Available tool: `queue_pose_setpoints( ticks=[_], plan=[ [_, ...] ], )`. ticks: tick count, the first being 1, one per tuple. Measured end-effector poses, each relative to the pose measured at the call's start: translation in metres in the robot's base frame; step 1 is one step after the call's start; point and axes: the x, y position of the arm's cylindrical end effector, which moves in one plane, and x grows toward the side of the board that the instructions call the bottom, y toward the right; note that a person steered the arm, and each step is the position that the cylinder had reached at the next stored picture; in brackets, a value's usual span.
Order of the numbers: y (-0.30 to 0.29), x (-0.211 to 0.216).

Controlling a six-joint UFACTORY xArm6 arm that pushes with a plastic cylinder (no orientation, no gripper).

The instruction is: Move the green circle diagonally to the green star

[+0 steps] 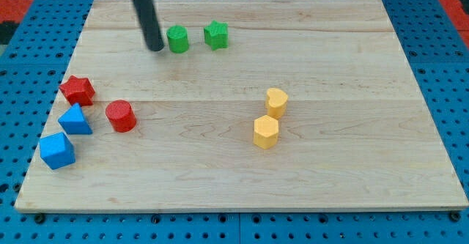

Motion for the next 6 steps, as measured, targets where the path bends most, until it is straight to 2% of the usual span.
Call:
queue_pose_setpoints(
  ticks=[1,2,3,4,5,6],
  plan=[
    [0.002,0.01],
    [-0.03,-0.024],
    [0.027,-0.051],
    [0.058,-0.012],
    [0.044,0.038],
    [0.007,0.048]
  ],
)
